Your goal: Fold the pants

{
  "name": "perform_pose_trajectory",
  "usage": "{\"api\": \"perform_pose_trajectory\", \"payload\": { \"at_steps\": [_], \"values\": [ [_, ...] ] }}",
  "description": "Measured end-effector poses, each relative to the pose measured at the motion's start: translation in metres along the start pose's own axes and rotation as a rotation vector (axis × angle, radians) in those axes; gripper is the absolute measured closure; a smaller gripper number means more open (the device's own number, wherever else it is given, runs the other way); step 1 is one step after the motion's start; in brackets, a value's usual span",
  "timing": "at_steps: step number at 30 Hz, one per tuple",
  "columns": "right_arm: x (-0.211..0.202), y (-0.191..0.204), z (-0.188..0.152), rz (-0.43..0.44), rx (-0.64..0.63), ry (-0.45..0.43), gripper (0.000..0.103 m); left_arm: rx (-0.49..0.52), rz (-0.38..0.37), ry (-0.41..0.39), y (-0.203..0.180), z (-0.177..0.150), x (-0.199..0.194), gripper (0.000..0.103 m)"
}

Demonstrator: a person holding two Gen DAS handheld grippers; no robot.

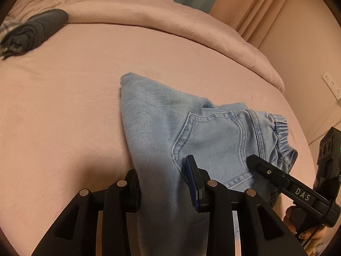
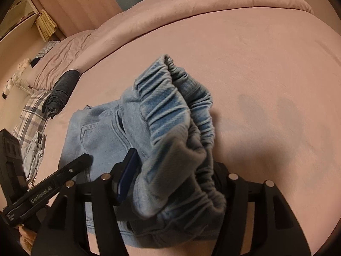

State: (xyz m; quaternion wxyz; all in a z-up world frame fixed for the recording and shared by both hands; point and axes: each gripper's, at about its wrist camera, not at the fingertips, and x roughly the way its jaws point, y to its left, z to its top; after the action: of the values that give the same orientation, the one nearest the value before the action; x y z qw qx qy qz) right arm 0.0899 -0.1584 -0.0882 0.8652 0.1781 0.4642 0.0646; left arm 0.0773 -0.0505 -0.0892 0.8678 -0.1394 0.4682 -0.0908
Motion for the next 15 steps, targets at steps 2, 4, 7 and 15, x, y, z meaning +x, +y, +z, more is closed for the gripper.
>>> {"api": "perform_pose_trajectory", "payload": {
  "at_steps": [2,4,7,15],
  "values": [
    [-0.005,0.000,-0.001,-0.029,-0.010,-0.007,0.035,-0.007,0.020,-0.007,0.000,-0.003,-0.010,0.070],
    [-0.013,0.001,-0.004,-0.069,-0.028,-0.024,0.030,-0.016,0.022,-0.015,0.000,-0.006,-0.021,0.065],
    [-0.030,0.002,-0.006,-0.083,-0.040,-0.057,0.021,-0.015,-0.014,-0.070,-0.002,-0.010,-0.050,0.041],
    [-0.083,0.010,-0.014,-0.138,-0.079,-0.187,0.011,0.077,-0.025,-0.237,-0.027,-0.023,-0.111,0.011]
  ]
}}
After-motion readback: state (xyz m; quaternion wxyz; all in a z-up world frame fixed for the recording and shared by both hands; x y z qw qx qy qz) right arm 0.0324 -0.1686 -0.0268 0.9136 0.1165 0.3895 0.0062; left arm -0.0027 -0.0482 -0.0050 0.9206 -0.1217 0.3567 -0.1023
